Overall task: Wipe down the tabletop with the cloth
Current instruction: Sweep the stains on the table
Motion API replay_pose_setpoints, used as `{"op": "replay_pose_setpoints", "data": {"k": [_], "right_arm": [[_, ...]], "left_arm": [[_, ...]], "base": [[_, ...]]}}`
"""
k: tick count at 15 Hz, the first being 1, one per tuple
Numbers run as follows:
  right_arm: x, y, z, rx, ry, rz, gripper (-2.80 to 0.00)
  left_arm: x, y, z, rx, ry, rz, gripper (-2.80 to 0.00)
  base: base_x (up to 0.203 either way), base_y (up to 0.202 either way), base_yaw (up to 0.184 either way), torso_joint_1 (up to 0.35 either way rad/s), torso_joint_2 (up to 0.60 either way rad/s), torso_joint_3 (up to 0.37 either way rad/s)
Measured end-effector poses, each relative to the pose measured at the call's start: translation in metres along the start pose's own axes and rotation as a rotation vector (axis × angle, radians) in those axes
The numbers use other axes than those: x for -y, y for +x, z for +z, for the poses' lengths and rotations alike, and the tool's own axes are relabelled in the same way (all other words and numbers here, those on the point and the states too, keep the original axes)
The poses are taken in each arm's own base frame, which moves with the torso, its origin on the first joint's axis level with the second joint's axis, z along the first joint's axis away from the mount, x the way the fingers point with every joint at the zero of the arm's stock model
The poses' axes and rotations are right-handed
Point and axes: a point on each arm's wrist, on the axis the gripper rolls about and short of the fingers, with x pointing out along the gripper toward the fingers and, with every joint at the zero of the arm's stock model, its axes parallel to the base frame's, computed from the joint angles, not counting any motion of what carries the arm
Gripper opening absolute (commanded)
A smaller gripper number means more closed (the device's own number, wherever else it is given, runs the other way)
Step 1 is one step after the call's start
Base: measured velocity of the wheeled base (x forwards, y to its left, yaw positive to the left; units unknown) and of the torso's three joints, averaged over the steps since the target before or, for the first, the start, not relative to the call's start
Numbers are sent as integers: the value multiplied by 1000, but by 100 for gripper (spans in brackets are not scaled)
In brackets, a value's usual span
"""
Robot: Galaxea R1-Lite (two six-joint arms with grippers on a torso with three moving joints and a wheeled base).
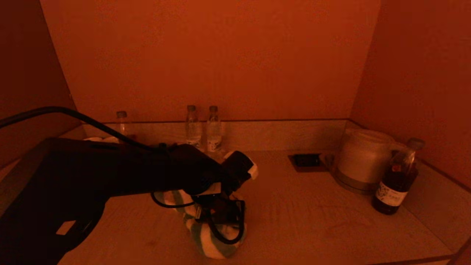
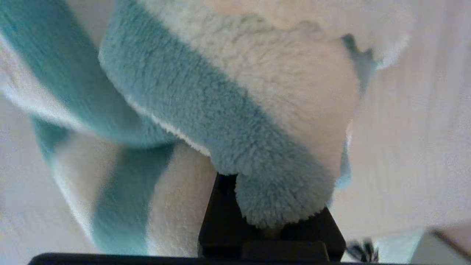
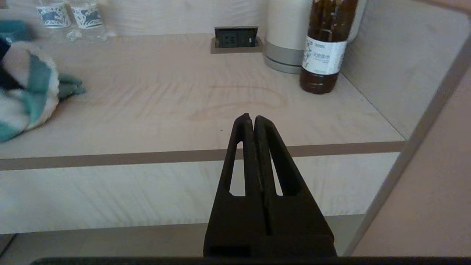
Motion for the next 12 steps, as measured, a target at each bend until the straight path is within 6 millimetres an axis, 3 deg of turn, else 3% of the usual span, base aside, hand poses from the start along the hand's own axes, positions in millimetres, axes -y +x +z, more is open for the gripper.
{"op": "replay_pose_setpoints", "data": {"k": [3, 6, 9, 12], "right_arm": [[0, 0, 0, -1, 0, 0, -280], [0, 0, 0, -1, 0, 1, -280], [0, 0, 0, 0, 0, 1, -280], [0, 0, 0, 0, -1, 0, -280]], "left_arm": [[-37, 10, -4, -80, -41, 100, -280], [-65, 7, -5, -110, -79, 149, -280], [-127, -6, -1, -145, -176, 226, -280], [-157, -21, 1, -128, -213, 240, -280]], "base": [[0, 0, 0, 0, 0, 0], [0, 0, 0, 0, 0, 0], [0, 0, 0, 0, 0, 0], [0, 0, 0, 0, 0, 0]]}}
